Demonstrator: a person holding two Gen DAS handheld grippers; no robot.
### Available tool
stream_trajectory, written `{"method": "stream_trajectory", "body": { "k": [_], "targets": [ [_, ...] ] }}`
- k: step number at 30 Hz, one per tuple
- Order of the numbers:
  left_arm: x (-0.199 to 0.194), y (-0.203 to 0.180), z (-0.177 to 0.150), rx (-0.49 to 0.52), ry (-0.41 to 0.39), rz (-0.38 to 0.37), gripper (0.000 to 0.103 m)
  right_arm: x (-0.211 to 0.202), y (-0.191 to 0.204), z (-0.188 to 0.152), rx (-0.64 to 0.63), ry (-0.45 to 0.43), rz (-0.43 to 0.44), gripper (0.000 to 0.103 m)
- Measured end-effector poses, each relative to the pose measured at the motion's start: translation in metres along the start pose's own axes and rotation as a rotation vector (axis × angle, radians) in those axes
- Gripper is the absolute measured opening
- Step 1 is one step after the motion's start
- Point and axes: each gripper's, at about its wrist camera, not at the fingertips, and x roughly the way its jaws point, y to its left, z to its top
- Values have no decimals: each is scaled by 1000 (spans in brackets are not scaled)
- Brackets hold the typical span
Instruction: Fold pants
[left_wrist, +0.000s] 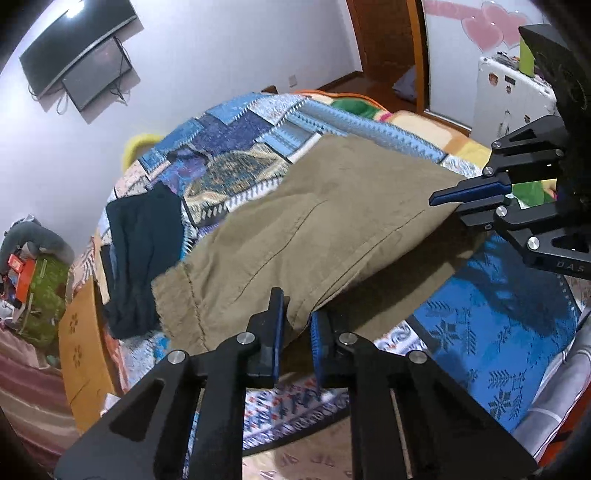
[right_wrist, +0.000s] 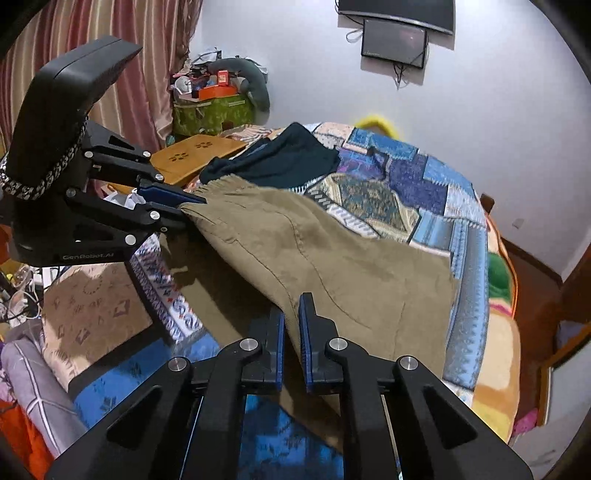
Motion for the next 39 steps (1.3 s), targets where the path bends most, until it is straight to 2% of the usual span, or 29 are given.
{"method": "stream_trajectory", "body": {
  "k": [6,10,14,17,19,21,24,28,36,39],
  "targets": [
    [5,4,-21,-95,37,-47,22,11,2,-16,67,40,41,13],
    [-7,19,-35,-185,27,-83,31,5,0,-22,117,47,58,16],
    [-23,35,-44,-262,-3,-94,33,-8,-3,-24,161,31,74,17],
    [-35,53,-47,-325,-32,-81,38,-20,-6,-22,178,3,68,17],
    [-39,67,-47,-369,-49,-64,50,-26,-9,-19,193,-18,58,17],
    [-39,80,-46,-410,-56,-31,57,-29,-14,-15,208,-38,45,17],
    [-34,95,-44,-455,-51,-1,61,-31,-23,-9,243,-67,24,24],
    [-14,109,-46,-499,-15,-10,72,-24,-36,-7,304,-80,2,35],
    [25,105,-58,-544,89,-128,74,14,-43,-19,390,10,39,36],
    [26,102,-60,-544,85,-127,70,28,-40,-24,393,55,57,36]
  ]
}}
